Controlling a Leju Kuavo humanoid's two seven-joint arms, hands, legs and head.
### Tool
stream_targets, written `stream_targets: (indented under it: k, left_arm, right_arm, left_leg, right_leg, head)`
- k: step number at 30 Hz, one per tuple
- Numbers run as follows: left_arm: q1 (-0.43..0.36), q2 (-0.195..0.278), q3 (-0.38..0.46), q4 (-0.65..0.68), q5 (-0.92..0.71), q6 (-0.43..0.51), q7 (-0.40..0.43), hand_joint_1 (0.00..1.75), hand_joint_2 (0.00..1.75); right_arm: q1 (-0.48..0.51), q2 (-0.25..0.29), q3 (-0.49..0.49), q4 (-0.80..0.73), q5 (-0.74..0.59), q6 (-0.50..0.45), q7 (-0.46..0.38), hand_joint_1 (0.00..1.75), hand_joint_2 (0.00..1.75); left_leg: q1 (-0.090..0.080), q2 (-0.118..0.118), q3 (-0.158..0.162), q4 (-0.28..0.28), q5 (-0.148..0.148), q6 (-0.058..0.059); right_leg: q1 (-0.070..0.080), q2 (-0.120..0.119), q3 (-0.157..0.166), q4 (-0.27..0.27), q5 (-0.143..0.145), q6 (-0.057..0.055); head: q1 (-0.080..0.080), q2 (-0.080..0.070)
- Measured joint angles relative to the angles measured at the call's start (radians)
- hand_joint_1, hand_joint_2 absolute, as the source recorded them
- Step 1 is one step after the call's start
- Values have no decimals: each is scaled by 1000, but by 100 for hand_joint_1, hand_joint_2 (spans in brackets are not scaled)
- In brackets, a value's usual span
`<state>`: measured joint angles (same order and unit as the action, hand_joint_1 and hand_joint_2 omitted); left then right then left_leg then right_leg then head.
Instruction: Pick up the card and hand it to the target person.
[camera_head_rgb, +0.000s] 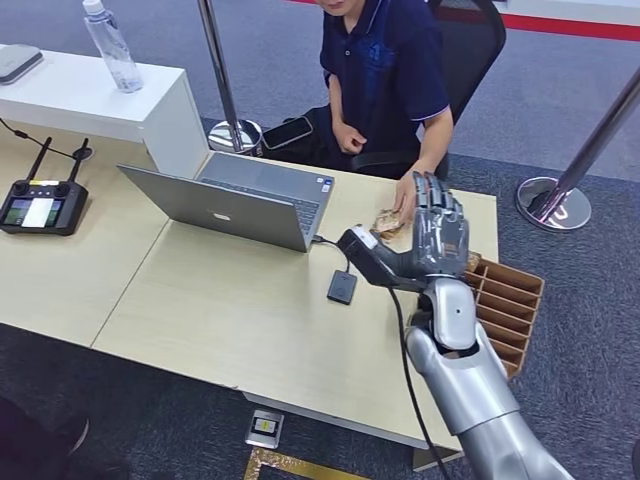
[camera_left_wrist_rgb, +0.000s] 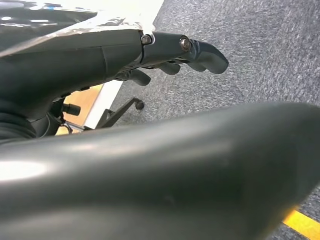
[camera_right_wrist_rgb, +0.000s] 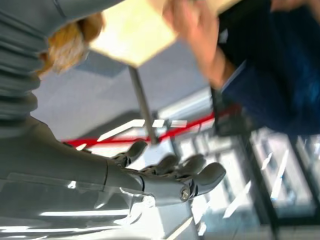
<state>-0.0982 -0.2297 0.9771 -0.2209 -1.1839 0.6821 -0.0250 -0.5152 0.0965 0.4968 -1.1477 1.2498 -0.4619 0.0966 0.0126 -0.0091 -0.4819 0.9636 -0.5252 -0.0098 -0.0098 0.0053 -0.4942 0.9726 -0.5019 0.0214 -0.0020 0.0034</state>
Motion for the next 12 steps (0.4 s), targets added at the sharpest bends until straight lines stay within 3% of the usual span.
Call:
stream_targets:
  k: [7,12]
  left_arm:
    - [8,0,1,1,14,0,8,0,0]
    - [11,0,4,1,24,0,15,0,0]
  right_arm:
    - [216,-94,-146,-316,121,-190,42,0,0]
    - [385,-100,-316,-520,81,-235,-17,0,0]
  left_leg:
    - [0,-1,-1,0,-1,1]
    - [0,-1,-1,0,-2,1]
  right_leg:
    - [0,0,0,-2,0,0]
    - [-1,0,-1,-2,0,0]
  head:
    - [0,0]
    - [0,0]
